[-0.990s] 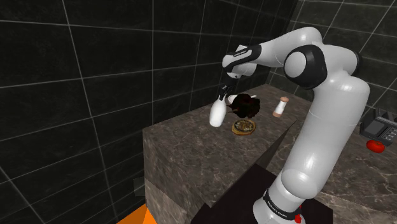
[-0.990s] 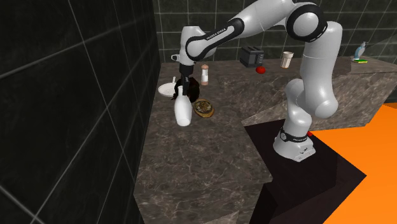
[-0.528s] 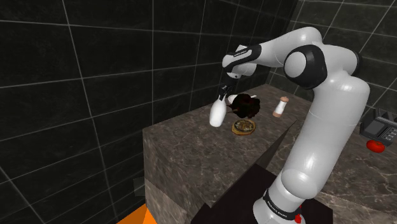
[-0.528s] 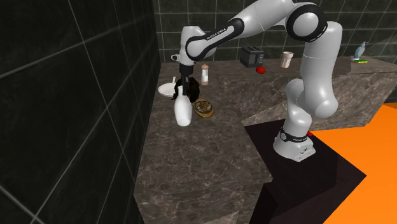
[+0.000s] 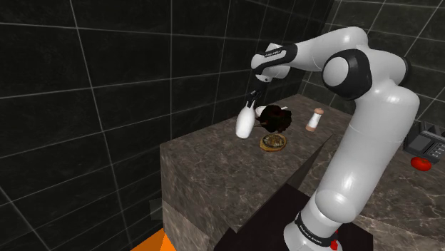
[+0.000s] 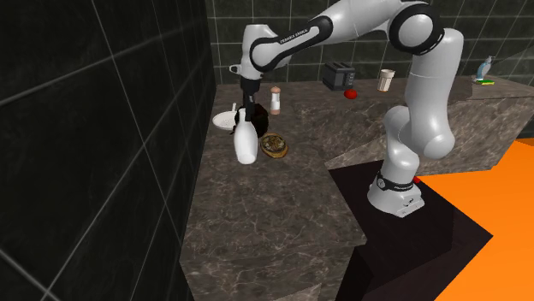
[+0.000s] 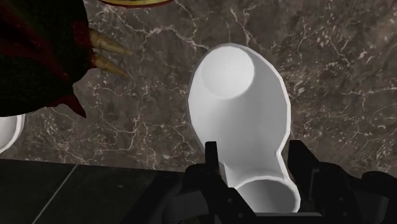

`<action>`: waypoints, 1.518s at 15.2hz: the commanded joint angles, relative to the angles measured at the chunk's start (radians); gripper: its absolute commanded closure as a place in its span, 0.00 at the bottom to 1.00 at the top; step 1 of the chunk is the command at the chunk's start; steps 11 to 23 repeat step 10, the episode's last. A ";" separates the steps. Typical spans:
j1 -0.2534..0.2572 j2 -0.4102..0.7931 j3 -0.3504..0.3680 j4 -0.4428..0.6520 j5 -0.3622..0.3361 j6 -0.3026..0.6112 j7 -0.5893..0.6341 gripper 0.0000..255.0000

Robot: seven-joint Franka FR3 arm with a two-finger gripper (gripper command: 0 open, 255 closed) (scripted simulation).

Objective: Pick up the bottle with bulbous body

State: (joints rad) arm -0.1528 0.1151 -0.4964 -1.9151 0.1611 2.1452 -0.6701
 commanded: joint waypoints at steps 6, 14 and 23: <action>0.001 -0.023 -0.003 0.067 -0.020 -0.086 0.017 1.00; 0.001 -0.029 -0.004 0.090 -0.024 -0.113 0.022 1.00; 0.001 -0.029 -0.004 0.090 -0.024 -0.113 0.022 1.00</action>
